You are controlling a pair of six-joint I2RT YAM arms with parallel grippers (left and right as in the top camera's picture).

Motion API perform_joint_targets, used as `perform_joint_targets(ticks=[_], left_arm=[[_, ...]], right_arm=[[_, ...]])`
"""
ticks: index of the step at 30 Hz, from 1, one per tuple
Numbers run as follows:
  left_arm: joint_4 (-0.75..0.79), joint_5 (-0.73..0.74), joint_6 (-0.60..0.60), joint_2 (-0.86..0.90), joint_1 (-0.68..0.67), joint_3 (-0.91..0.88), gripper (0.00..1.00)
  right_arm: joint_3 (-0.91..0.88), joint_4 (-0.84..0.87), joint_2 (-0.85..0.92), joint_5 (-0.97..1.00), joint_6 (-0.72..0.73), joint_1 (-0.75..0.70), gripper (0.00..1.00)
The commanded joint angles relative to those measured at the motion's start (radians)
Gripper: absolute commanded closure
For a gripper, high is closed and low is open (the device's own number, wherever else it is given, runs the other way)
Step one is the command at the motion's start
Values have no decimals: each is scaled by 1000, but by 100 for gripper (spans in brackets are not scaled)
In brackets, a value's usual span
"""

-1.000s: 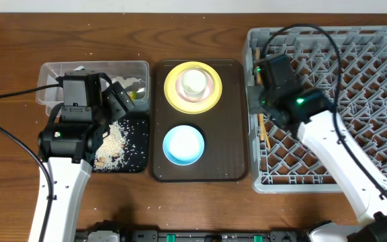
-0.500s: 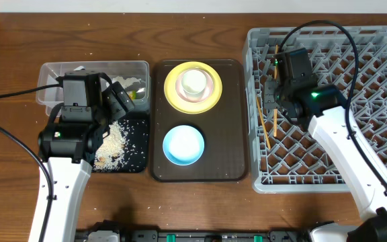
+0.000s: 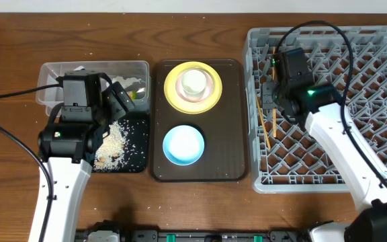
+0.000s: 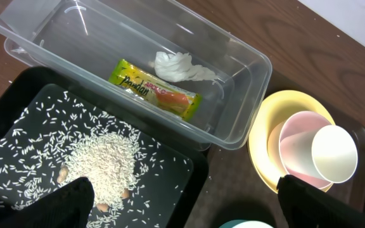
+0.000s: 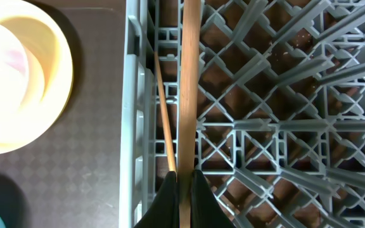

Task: Sort waste into correct bins and load items into the dishwasher rack
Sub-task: 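Carry the second chopstick right and place it upright in the rack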

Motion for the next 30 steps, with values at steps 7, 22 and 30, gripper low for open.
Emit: perform_joint_targets(ticks=[7,22,30], left_arm=[[0,-5,6,-4,4,13,5],[0,-5,6,-4,4,13,5],[0,-5,6,-4,4,13,5]], right_arm=[[-7,100,84,3,-82,-12,98],[-7,188,125,10,-143,-13,80],[-7,177,125,8,-139,-9,79]])
